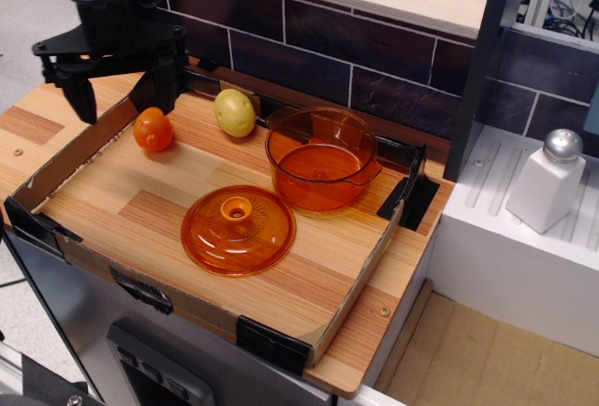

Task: Put carrot in pot

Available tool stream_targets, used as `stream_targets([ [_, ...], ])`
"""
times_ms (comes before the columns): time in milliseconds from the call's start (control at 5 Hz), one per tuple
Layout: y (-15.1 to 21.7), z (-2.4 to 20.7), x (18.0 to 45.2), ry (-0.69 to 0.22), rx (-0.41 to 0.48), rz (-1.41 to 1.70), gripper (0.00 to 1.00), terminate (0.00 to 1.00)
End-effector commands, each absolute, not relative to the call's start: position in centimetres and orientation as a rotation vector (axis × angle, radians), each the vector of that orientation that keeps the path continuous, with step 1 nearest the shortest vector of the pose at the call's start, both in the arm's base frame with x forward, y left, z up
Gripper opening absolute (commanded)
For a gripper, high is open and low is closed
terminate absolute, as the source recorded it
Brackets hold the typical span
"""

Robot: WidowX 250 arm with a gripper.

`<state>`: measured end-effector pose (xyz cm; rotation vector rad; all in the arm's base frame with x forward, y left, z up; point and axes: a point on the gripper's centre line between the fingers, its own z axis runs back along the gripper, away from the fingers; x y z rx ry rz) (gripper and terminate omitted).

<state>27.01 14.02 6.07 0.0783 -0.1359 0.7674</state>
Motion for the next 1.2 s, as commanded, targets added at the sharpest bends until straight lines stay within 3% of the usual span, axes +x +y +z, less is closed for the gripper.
stream_targets([
  [0, 15.4, 4.2, 29.2, -0.168, 0.090, 0.824, 1.00, 0.00],
  [600, 15.2, 1.9, 29.9, -0.151, 0.110, 0.858, 1.00, 0.00],
  [800, 15.2, 1.5, 29.9, -0.163, 0.124, 0.834, 0.00, 0.00],
  [1000, 15.2, 1.2, 30.1, -0.150, 0.131, 0.841, 0.00, 0.00],
])
